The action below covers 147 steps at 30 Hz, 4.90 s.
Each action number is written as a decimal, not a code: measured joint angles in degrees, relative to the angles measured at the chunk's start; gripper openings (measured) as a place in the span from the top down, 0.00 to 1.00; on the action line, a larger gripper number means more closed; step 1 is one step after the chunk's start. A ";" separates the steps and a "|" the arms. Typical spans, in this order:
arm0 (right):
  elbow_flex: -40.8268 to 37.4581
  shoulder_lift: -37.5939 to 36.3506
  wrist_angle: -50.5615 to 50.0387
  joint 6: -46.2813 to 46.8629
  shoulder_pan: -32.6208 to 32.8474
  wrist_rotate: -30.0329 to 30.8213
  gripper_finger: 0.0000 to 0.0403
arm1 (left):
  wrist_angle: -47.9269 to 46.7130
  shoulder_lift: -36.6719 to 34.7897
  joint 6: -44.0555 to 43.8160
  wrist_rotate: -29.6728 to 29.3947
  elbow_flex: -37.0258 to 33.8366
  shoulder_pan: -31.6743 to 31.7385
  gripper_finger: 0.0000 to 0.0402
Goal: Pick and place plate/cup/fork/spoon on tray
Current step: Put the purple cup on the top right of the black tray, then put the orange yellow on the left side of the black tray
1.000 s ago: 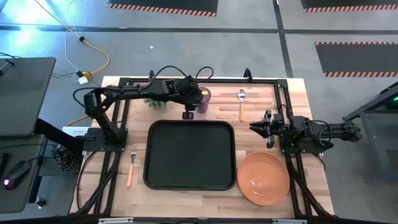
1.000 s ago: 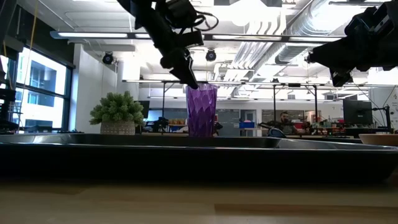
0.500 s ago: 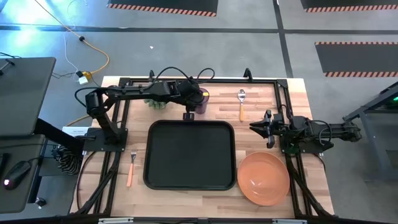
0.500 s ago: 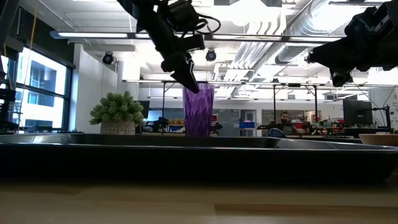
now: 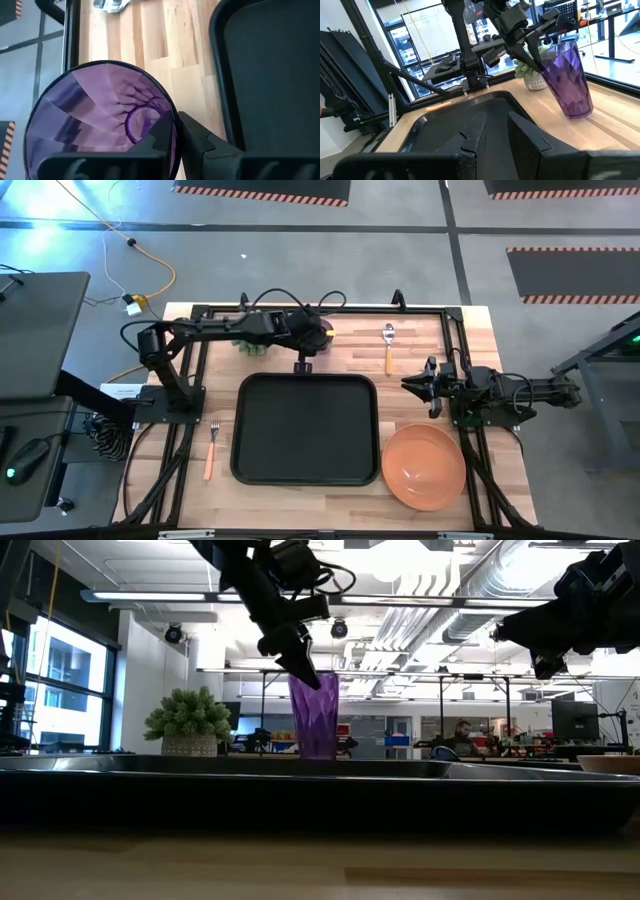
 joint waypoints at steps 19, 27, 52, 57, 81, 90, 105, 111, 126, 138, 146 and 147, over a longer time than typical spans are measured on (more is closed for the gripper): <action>-0.02 0.00 0.93 9.93 -0.02 4.61 0.82 | -3.79 -0.13 0.01 0.32 14.68 -10.65 0.99; -0.02 0.00 5.86 12.95 0.00 9.19 0.82 | -4.01 -0.17 -0.08 4.52 16.31 -15.84 0.99; -0.02 0.00 16.36 12.90 0.00 16.28 0.82 | -7.04 7.14 1.56 11.18 16.26 -16.54 0.99; -0.02 0.02 15.84 12.92 0.00 16.41 0.82 | -7.45 9.59 1.98 11.31 16.26 -16.54 0.99; -0.02 0.04 15.04 12.90 0.00 16.39 0.82 | -7.57 11.37 3.70 13.73 16.26 -16.70 0.92; -0.02 0.04 15.04 12.90 0.00 16.37 0.82 | -7.45 11.37 5.98 13.58 16.26 -16.72 0.89; -0.02 0.04 15.04 12.90 0.00 16.35 0.82 | -5.49 11.37 5.93 12.40 16.26 -17.18 0.76; -0.02 0.04 15.04 12.90 0.00 16.33 0.82 | -5.36 11.37 5.85 9.57 16.26 -18.05 0.74; -0.02 0.04 15.04 12.90 0.00 15.67 0.82 | -5.12 11.15 -0.17 6.37 16.26 -18.23 0.73; -0.01 0.04 15.04 12.88 -0.01 15.47 0.82 | -6.52 11.13 -3.15 6.83 16.26 -18.49 0.73; 0.00 0.04 15.02 12.87 0.00 15.46 0.82 | -5.37 9.60 -3.09 6.67 16.24 -18.73 0.73; 0.00 0.04 15.01 12.84 -0.01 15.47 0.82 | -5.21 9.28 -3.09 6.52 16.24 -18.73 0.73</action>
